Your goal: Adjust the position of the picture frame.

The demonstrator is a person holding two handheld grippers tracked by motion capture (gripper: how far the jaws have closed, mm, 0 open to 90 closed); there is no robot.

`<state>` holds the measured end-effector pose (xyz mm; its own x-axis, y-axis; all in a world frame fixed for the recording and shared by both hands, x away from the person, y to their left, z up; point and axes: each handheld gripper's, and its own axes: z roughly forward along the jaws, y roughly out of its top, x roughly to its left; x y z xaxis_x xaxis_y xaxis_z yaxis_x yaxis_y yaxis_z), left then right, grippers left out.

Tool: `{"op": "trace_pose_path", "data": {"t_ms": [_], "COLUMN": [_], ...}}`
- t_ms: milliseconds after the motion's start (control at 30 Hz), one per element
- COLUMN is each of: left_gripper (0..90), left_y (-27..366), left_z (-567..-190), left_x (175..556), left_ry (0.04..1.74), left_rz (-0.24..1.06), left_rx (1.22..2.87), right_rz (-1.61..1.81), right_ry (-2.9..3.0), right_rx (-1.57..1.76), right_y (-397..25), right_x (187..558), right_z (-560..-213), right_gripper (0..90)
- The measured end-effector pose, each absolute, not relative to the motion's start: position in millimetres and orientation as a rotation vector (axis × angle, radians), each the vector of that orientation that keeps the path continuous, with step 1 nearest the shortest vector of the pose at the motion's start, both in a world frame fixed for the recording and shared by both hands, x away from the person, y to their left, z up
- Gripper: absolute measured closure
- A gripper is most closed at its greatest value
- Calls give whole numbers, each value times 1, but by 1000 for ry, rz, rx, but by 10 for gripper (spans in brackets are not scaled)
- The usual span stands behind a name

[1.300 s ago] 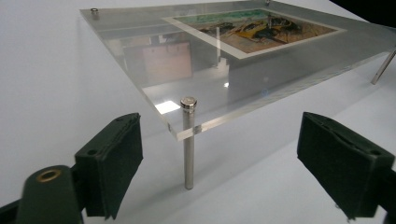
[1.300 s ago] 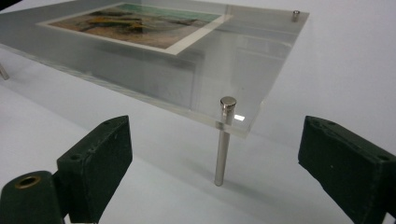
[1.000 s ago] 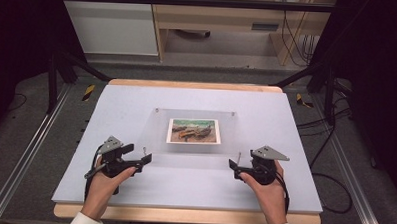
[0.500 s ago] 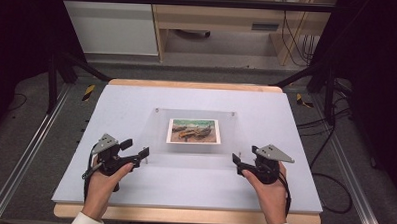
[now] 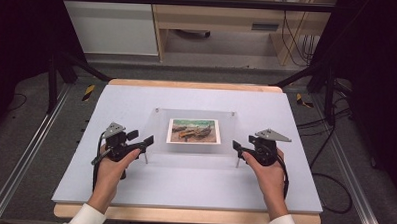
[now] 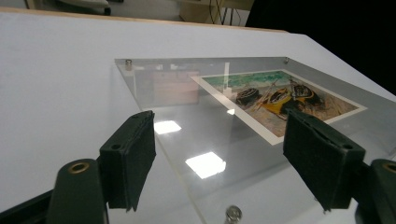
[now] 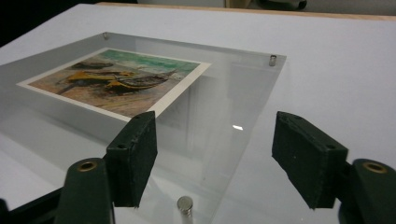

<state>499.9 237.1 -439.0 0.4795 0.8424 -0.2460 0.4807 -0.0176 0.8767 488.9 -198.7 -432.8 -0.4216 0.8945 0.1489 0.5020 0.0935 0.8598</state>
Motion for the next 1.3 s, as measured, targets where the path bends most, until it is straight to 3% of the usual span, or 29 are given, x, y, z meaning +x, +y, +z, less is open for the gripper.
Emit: {"op": "trace_pose_path", "data": {"t_ms": [233,667,1300], "left_gripper": [189,223,193], "left_y": [235,236,236], "left_z": [-443,-449,-465], "left_x": [508,497,504], "left_ry": [1152,1177,1218], "left_rz": [372,375,189], "left_rx": [1690,1705,1673], "right_rz": [1226,1231,1366], "right_ry": [2049,2089,2102], "right_rx": [1377,1431,1544], "right_y": [-197,-193,-194], "right_x": [509,499,500], "right_z": [-429,-441,-451], "right_gripper": [150,201,206]}}
